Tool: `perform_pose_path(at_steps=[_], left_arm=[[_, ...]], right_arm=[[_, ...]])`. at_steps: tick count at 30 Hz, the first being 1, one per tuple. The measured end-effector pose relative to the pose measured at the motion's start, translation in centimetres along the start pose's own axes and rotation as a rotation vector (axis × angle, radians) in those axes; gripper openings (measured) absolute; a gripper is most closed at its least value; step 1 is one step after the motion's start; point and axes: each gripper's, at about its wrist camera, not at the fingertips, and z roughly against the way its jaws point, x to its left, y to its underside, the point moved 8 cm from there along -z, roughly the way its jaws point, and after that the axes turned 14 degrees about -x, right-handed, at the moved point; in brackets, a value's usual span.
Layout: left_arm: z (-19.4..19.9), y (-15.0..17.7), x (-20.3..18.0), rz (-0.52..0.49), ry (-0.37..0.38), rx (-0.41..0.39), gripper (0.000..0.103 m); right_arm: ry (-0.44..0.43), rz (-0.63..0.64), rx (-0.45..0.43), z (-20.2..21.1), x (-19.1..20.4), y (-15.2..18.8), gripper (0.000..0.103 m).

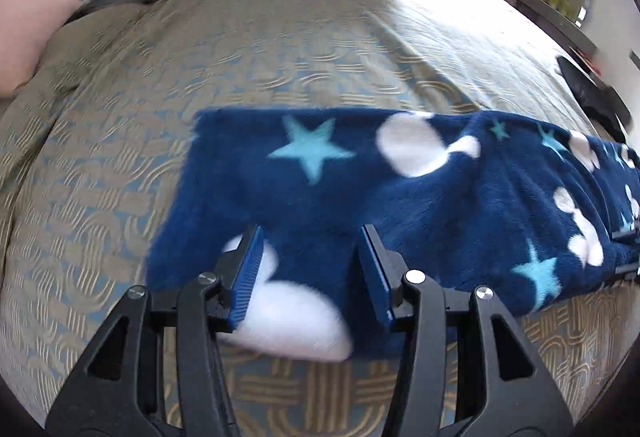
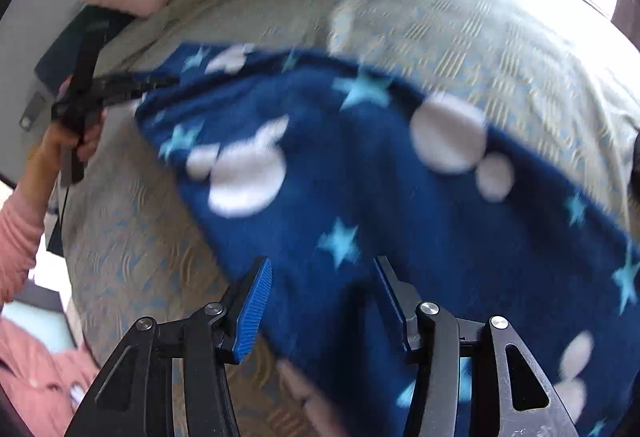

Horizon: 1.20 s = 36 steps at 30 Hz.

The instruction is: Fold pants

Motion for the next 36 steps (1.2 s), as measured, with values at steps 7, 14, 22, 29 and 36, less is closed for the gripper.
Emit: perform_pose_path(at_steps=[7, 14, 22, 29, 36], left_arm=[[5.5, 4.0, 5.8, 0.294, -0.075, -0.030, 0.074], [3.2, 6.3, 3.4, 0.520, 0.125, 0.060, 0.074], [0.2, 4.0, 5.1, 0.854, 0.243, -0.015, 0.074], [-0.6, 4.1, 5.7, 0.890, 0.177, -0.022, 0.042], [-0.3, 2.9, 6.2, 0.825, 0.170, -0.071, 0.020]], right_arm=[[0.074, -0.090, -0.072, 1.5, 0.7, -0.4, 0.057], [0.098, -0.092, -0.128, 1.6, 3.8, -3.5, 0.061], [0.124, -0.138, -0.140, 1.3, 5.8, -1.9, 0.061], [0.200, -0.231, -0.191, 0.0, 4.8, -4.7, 0.061], [0.104, -0.482, -0.133, -6.2, 4.3, -6.2, 0.061]])
